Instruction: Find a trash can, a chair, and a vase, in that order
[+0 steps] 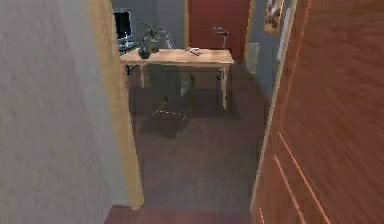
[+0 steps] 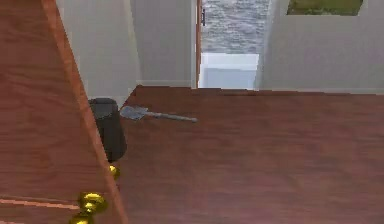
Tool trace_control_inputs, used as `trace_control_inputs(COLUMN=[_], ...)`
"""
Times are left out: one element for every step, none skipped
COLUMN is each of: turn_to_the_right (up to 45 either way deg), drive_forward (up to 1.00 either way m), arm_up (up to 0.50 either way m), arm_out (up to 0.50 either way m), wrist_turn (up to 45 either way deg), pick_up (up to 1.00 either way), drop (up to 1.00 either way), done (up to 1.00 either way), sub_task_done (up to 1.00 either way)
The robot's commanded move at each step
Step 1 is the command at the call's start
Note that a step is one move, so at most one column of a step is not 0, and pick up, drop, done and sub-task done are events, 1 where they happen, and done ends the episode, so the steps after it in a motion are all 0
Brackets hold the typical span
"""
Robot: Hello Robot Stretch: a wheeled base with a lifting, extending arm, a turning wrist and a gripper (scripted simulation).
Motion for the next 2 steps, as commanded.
trace_control_inputs(turn_to_the_right=[0.0,0.0], drive_forward=[1.00,0.65], arm_up=[0.00,0.00], arm_out=[0.00,0.00], wrist_turn=[0.0,0.0], pick_up=[0.00,0.00], drop=[0.00,0.00], done=[0.00,0.00], sub_task_done=[0.00,0.00])
